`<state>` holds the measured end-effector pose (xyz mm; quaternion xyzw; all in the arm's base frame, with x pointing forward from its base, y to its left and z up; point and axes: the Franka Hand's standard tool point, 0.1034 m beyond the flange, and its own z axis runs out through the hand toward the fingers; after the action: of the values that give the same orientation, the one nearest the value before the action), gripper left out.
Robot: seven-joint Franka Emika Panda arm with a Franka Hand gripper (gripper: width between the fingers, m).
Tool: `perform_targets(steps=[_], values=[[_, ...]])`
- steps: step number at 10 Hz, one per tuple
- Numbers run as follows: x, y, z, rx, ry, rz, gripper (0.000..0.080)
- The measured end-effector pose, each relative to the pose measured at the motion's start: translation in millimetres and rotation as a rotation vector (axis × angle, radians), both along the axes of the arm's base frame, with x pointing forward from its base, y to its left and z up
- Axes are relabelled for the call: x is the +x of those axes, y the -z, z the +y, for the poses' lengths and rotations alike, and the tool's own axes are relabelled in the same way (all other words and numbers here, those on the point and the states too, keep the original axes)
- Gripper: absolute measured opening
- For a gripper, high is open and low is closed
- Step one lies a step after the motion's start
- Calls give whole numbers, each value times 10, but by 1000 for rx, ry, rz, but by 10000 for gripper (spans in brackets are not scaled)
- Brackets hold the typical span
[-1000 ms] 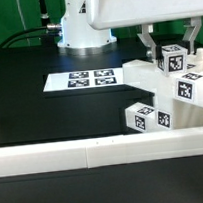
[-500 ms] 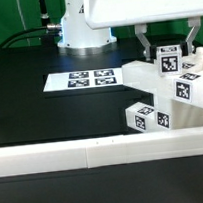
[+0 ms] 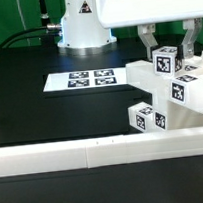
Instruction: Assemble chair
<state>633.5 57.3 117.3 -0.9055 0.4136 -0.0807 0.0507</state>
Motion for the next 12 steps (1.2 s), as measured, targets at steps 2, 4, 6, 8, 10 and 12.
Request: perform_targets(steps=[2, 4, 6, 8, 10, 12], values=[[-1, 1, 1, 1, -18, 0, 291], [17, -29, 10, -8, -79, 0, 599], [26, -33, 8, -45, -265, -8, 642], [22, -27, 4, -80, -442, -11, 647], [22, -29, -13, -121, -652, -17, 649], [24, -33, -35, -146, -783, -21, 649]])
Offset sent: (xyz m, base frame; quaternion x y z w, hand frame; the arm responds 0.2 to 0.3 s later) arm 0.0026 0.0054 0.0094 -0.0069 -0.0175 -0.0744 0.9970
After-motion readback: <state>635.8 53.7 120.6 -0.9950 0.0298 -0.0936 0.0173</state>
